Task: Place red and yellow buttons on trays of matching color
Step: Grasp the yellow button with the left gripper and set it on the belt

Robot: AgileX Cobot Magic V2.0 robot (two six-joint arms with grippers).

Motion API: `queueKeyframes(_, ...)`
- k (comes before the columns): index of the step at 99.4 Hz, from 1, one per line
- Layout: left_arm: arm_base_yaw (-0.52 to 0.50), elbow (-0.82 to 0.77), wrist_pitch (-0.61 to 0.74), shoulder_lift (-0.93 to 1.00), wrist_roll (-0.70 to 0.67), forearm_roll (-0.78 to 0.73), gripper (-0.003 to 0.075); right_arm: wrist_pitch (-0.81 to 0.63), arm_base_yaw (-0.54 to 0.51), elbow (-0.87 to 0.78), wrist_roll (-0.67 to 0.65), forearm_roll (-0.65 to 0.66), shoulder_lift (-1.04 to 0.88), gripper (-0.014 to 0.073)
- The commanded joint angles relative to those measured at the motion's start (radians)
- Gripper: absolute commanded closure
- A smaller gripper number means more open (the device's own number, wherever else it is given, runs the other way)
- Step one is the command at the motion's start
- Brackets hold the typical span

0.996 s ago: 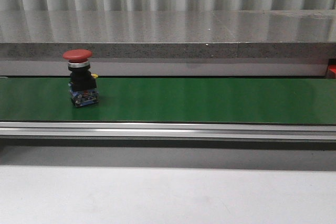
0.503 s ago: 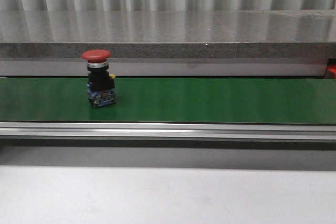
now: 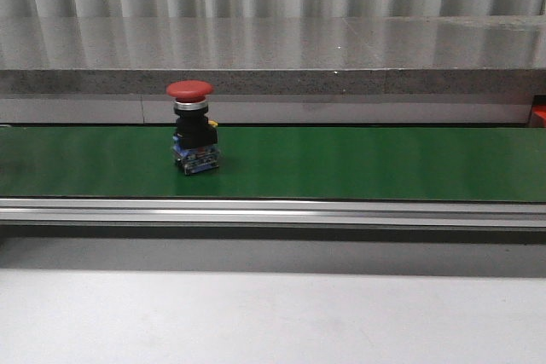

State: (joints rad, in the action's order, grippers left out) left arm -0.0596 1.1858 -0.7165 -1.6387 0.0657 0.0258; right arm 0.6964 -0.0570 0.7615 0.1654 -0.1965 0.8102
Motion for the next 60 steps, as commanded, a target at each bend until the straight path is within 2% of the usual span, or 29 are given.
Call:
queueKeyframes(1, 0.007, 0.03, 0.034, 0.03, 0.0, 0.0, 0.0645, -0.059, 0.001, 0.024, 0.008, -0.004, -0.008, 0.0718)
queueKeyframes(9, 0.007, 0.03, 0.032, 0.03, 0.0, 0.0, 0.0507, -0.059, 0.001, 0.024, 0.008, -0.004, -0.008, 0.0718)
queueKeyframes(21, 0.01, 0.038, 0.028, 0.03, 0.0, 0.011, 0.021, -0.059, 0.001, 0.024, 0.008, -0.004, -0.008, 0.0718)
queueKeyframes(28, 0.01, 0.052, 0.01, 0.031, 0.0, 0.018, 0.0092, -0.059, 0.001, 0.024, 0.008, -0.004, -0.008, 0.0718)
queueKeyframes(35, 0.01, 0.068, -0.014, 0.041, 0.0, 0.028, 0.004, -0.059, 0.001, 0.024, 0.008, -0.004, -0.008, 0.0718)
queueKeyframes(60, 0.01, 0.076, -0.035, 0.159, 0.0, 0.071, 0.0039, -0.059, 0.001, 0.024, 0.008, -0.004, -0.008, 0.0718)
